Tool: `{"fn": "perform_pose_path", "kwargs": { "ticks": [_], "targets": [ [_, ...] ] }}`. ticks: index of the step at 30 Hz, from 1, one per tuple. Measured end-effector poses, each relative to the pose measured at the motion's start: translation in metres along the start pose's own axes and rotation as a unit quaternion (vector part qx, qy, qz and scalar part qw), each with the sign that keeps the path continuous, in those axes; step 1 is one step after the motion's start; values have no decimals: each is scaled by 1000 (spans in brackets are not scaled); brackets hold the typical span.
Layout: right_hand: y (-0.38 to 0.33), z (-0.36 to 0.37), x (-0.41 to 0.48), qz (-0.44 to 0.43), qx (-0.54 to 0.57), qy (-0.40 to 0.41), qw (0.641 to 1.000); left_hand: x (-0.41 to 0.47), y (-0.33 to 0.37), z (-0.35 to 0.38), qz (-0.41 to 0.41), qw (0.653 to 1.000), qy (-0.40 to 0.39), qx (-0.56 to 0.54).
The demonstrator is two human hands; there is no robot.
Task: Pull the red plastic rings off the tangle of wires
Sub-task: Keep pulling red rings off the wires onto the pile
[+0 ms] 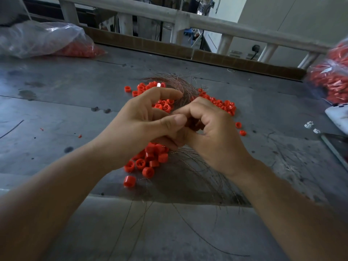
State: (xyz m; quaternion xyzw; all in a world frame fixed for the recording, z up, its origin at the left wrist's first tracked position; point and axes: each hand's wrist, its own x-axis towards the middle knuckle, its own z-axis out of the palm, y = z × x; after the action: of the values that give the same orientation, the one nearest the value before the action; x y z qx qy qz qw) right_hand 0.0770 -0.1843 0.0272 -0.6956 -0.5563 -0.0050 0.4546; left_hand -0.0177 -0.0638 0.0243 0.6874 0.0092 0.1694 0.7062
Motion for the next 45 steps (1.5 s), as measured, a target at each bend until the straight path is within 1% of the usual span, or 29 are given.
{"fn": "perform_pose_path", "kwargs": {
  "ticks": [2, 6, 9, 12, 15, 17, 20, 21, 23, 24, 26, 28, 30, 34, 37, 39, 41, 43, 44, 45],
  "targets": [
    [0, -1, 0, 2, 16, -8, 1000, 2, 1, -2, -3, 1000, 22, 2],
    [1, -3, 2, 60, 80, -45, 994, 4, 5, -9, 17, 997, 55, -42],
    [3, -4, 2, 49, 103, -35, 993, 6, 6, -13, 15, 995, 56, -83],
    [4, -11, 3, 36, 51, -15, 998, 7, 7, -16, 19, 993, 59, -99],
    [7, -18, 6, 40, -14, -1, 999, 7, 8, -17, 27, 993, 80, -81],
    [8, -23, 6, 45, -42, 8, 998, 6, 8, -17, 30, 993, 102, -54],
    [9, -27, 7, 58, -81, 10, 995, 8, 8, -21, 13, 989, 149, -4],
    [10, -28, 7, 64, -92, 2, 994, 9, 6, -23, 9, 985, 167, 48],
    [12, -27, 7, 77, -117, -32, 990, 9, 1, -25, 2, 959, 187, 210],
    [14, -27, 7, 85, -131, -58, 986, 10, -1, -25, -8, 943, 179, 279],
    [18, -25, 7, 94, -163, -110, 976, 10, -7, -26, -43, 922, 138, 359],
    [22, -24, 6, 101, -187, -142, 967, 10, -10, -27, -77, 913, 105, 386],
    [24, -24, 6, 112, -193, -159, 962, 11, -11, -28, -89, 912, 97, 389],
    [25, -25, 6, 131, -193, -176, 956, 12, -12, -29, -88, 921, 121, 360],
    [26, -26, 6, 142, -189, -172, 956, 15, -16, -33, -81, 916, 153, 361],
    [27, -27, 7, 147, -189, -157, 958, 18, -20, -36, -60, 902, 182, 386],
    [27, -28, 7, 146, -196, -139, 960, 22, -26, -40, -35, 878, 196, 435],
    [27, -30, 7, 151, -200, -121, 961, 27, -33, -44, -18, 846, 195, 496],
    [27, -31, 8, 154, -199, -111, 961, 30, -37, -46, -19, 836, 187, 515],
    [28, -32, 8, 158, -198, -99, 962, 33, -40, -47, -22, 833, 176, 524]
  ]
}}
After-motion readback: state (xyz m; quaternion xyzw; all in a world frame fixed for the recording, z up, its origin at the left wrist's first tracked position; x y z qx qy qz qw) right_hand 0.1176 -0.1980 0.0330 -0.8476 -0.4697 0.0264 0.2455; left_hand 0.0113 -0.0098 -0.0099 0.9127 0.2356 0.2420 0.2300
